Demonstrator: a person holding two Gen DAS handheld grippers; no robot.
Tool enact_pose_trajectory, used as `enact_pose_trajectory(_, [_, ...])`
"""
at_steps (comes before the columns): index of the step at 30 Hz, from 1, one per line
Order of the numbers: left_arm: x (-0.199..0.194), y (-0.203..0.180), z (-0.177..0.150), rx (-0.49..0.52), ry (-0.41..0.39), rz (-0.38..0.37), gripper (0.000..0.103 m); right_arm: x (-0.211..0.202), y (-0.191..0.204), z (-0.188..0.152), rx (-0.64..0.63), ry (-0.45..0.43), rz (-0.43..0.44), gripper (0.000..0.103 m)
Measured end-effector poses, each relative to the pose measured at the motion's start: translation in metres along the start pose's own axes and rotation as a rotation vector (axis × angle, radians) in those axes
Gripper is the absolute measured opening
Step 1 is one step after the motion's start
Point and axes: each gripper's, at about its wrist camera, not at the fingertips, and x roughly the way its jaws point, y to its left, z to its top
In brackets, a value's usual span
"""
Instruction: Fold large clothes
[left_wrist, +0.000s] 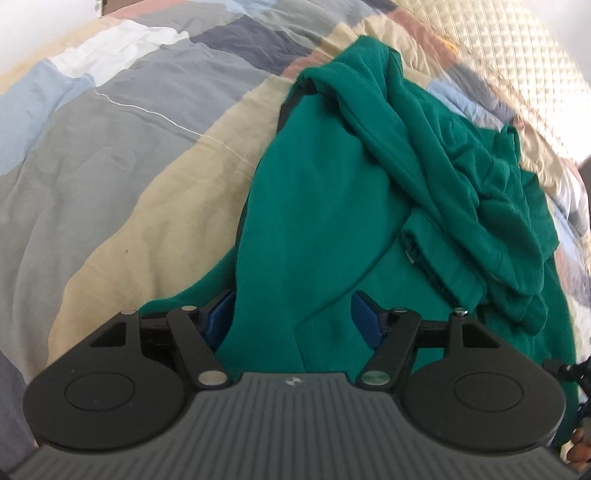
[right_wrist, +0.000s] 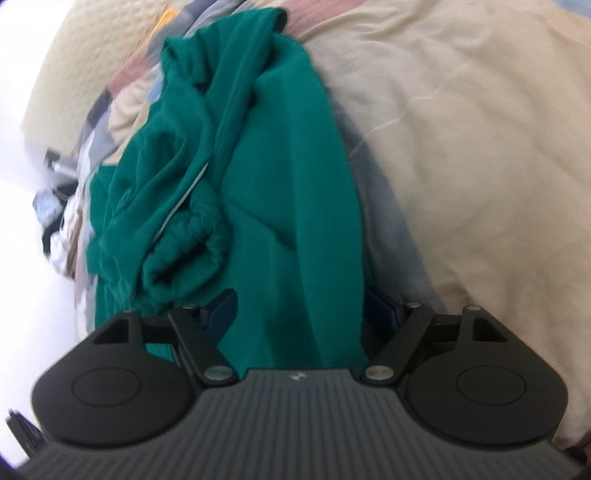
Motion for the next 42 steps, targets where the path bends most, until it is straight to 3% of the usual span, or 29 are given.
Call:
enact_pose_trajectory(2, [-0.002, 0.003, 0.001, -0.018, 0.001, -0.027, 0.056, -0.001, 0.002, 0.002, 0.016, 0.008, 0.111, 0.066])
enact_pose_trajectory(4, [-0.008, 0.006, 0.002, -0.052, -0.007, -0.101, 0.048, -0.005, 0.004, 0.005, 0.037, -0.001, 0.19, 0.063])
enact_pose_trajectory(7, [-0.019, 0.011, 0.005, -0.093, 0.0, -0.282, 0.047, -0.014, 0.007, 0.005, 0.052, -0.02, 0.29, 0.063])
enact_pose_trajectory(9, [-0.022, 0.013, 0.008, -0.124, -0.001, -0.329, 0.047, -0.013, 0.008, 0.006, 0.055, -0.012, 0.294, 0.063])
enact_pose_trajectory(12, [-0.016, 0.012, 0.006, -0.126, 0.018, -0.285, 0.049, -0.004, 0.005, 0.006, 0.051, 0.016, 0.209, 0.063])
enact_pose_trajectory(16, [-0.003, -0.002, 0.0, -0.049, 0.033, -0.146, 0.062, -0.002, 0.011, 0.002, -0.047, 0.011, 0.048, 0.061])
enact_pose_trajectory(20, [0.014, -0.013, -0.002, 0.035, 0.042, -0.067, 0.063, 0.001, 0.025, -0.005, -0.145, 0.009, 0.027, 0.062])
enact_pose_trajectory(21, [0.017, -0.014, -0.003, 0.048, 0.042, -0.055, 0.062, 0.002, 0.025, -0.005, -0.148, 0.009, 0.033, 0.057])
enact_pose_trajectory(22, [0.018, -0.016, -0.003, 0.055, 0.036, -0.041, 0.057, 0.005, 0.028, -0.003, -0.152, 0.004, 0.023, 0.039])
enact_pose_trajectory(23, [0.018, -0.016, -0.004, 0.059, 0.028, -0.03, 0.041, 0.003, 0.028, -0.001, -0.153, -0.004, 0.021, 0.027])
enact_pose_trajectory(24, [0.018, -0.014, -0.004, 0.055, 0.028, -0.021, 0.036, 0.0, 0.027, 0.001, -0.134, -0.008, 0.052, 0.02])
enact_pose_trajectory(26, [0.015, -0.008, -0.002, 0.009, 0.029, -0.059, 0.019, -0.012, 0.024, 0.003, -0.098, -0.03, 0.162, 0.016])
enact_pose_trajectory(28, [0.002, -0.002, 0.003, -0.059, 0.023, -0.122, 0.014, -0.033, 0.028, 0.006, -0.083, -0.087, 0.288, 0.013])
enact_pose_trajectory(33, [-0.042, 0.0, 0.016, -0.137, -0.022, -0.277, 0.011, -0.074, 0.021, 0.013, -0.014, -0.158, 0.529, 0.011])
enact_pose_trajectory(42, [-0.123, 0.02, 0.021, -0.216, -0.081, -0.489, 0.011, -0.132, -0.004, 0.005, 0.087, -0.236, 0.759, 0.011])
